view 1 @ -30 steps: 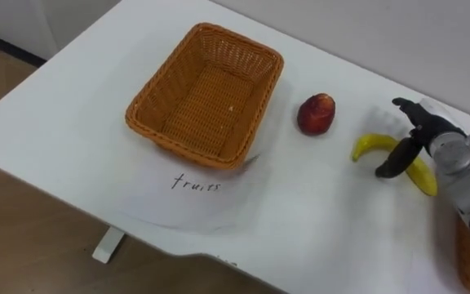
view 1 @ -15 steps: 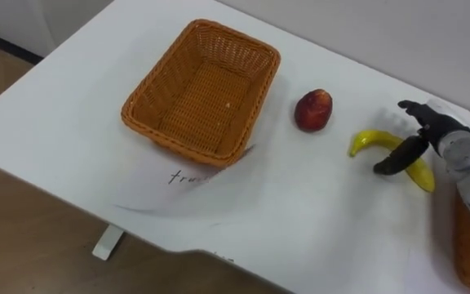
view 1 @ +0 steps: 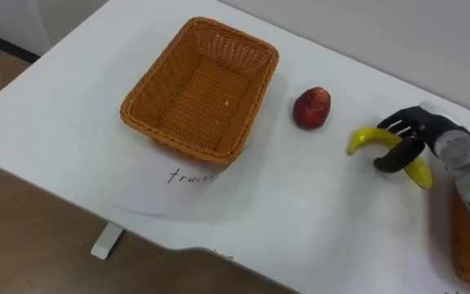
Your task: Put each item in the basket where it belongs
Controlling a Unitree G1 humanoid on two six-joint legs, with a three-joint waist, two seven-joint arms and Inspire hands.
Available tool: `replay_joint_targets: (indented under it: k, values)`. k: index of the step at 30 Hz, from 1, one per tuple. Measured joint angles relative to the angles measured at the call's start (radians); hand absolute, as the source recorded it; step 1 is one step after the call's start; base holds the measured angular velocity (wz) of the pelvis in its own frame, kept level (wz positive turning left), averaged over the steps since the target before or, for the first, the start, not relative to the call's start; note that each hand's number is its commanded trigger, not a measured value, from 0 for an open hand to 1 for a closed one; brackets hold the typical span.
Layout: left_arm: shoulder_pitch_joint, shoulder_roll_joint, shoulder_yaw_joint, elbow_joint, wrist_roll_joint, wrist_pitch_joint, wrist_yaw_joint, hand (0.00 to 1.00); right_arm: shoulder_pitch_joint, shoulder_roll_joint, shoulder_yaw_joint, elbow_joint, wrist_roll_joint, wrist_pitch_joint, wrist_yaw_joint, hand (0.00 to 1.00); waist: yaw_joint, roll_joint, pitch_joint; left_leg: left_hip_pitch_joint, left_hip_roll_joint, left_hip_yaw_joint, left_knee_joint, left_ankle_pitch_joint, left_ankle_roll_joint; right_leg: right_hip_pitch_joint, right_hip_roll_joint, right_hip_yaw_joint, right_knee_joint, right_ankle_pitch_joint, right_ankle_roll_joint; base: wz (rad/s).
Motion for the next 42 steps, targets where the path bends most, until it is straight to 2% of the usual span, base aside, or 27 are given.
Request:
replay_joint_targets:
  k: [11,14,19,22,36,42]
  values:
    - [-0.011,0.009,-0.017,0.013,-0.001,-0.006,-0.003,0.00,0.000,-0.002,0.005,-0.007,-0.026,0.007,-0.010,1.00,0.002,-0.007,-0.0053,0.005,0.000,0.003,-0.003,0.003,0.000,-0.003,0.001,0.002,-0.003,0.000,0.000,-0.01]
    - [-0.020,0.011,-0.017,0.030,-0.002,-0.007,-0.003,0.00,0.000,-0.002,0.041,-0.008,-0.022,0.019,-0.007,1.00,0.012,-0.006,-0.0055,0.018,0.002,0.008,-0.009,0.003,-0.001,0.004,0.001,0.006,-0.002,0.000,0.000,-0.08]
    - [-0.028,0.011,-0.032,0.043,-0.020,-0.005,-0.004,0.00,-0.002,-0.005,0.098,-0.002,-0.024,0.046,-0.003,1.00,0.045,-0.007,-0.0017,0.030,0.003,0.007,-0.019,0.003,-0.002,0.015,0.002,0.003,-0.003,0.000,0.000,-0.01]
    - [-0.041,0.011,-0.032,0.073,-0.020,-0.004,-0.004,0.00,-0.002,-0.005,0.126,-0.002,-0.025,0.052,0.001,1.00,0.053,-0.017,-0.0032,0.029,0.003,0.005,-0.018,0.003,-0.002,0.016,0.003,0.002,-0.003,0.000,0.000,0.02]
    - [-0.068,0.012,-0.032,0.103,-0.036,-0.008,-0.002,0.00,-0.015,-0.010,0.158,-0.010,-0.027,0.051,0.013,1.00,0.057,-0.028,0.0020,0.025,0.002,0.003,-0.015,0.003,-0.002,0.014,0.003,0.002,-0.003,0.000,0.000,0.00]
    - [-0.070,0.012,-0.032,0.103,-0.035,-0.027,0.012,0.00,-0.016,-0.011,0.161,-0.061,-0.119,0.051,0.044,1.00,0.053,-0.033,0.0027,0.018,0.002,0.004,-0.016,0.003,-0.002,0.012,0.003,0.001,-0.003,0.000,0.000,0.00]
